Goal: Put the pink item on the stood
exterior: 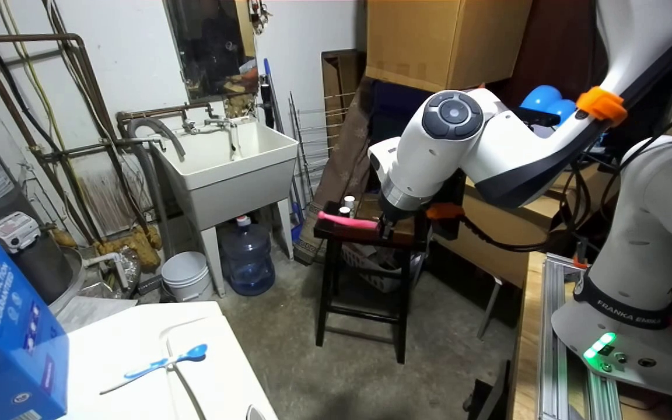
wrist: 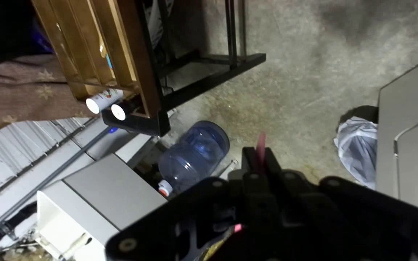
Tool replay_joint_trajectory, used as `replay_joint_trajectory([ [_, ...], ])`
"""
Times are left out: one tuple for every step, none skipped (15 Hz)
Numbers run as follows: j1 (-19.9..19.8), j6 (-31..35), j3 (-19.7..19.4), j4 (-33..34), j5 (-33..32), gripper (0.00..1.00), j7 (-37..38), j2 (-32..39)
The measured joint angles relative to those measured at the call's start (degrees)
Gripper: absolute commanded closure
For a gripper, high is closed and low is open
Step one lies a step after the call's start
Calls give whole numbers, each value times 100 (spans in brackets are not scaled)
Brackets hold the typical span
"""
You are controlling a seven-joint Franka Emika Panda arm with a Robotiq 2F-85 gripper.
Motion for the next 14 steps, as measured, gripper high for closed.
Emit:
replay_joint_trajectory([
  [-179, -3, -24, -2, -48, 99, -118, 52],
  [-347, 19, -70, 11, -103, 99, -289, 122],
  [-504, 82, -146, 40, -170, 99, -500, 211],
  [-673, 189, -267, 92, -301, 99, -748, 318],
  [-856, 351, -417, 155, -442, 99, -1033, 436],
  [-1033, 553, -609, 240, -618, 99, -1338, 564],
  [-1215, 773, -833, 348, -794, 99, -1641, 712],
  [-1406, 960, -1061, 492, -906, 99, -1944, 881],
  [-1577, 1077, -1263, 664, -930, 99, -2221, 1062],
  [-1728, 1162, -1438, 863, -930, 99, -2455, 1268],
  [-1849, 1179, -1571, 1074, -897, 96, -2600, 1480],
  [-1930, 1034, -1652, 1291, -862, 96, -2626, 1678],
  [-1964, 880, -1687, 1474, -845, 96, -2626, 1842],
  [-1966, 801, -1691, 1600, -835, 96, -2625, 1959],
])
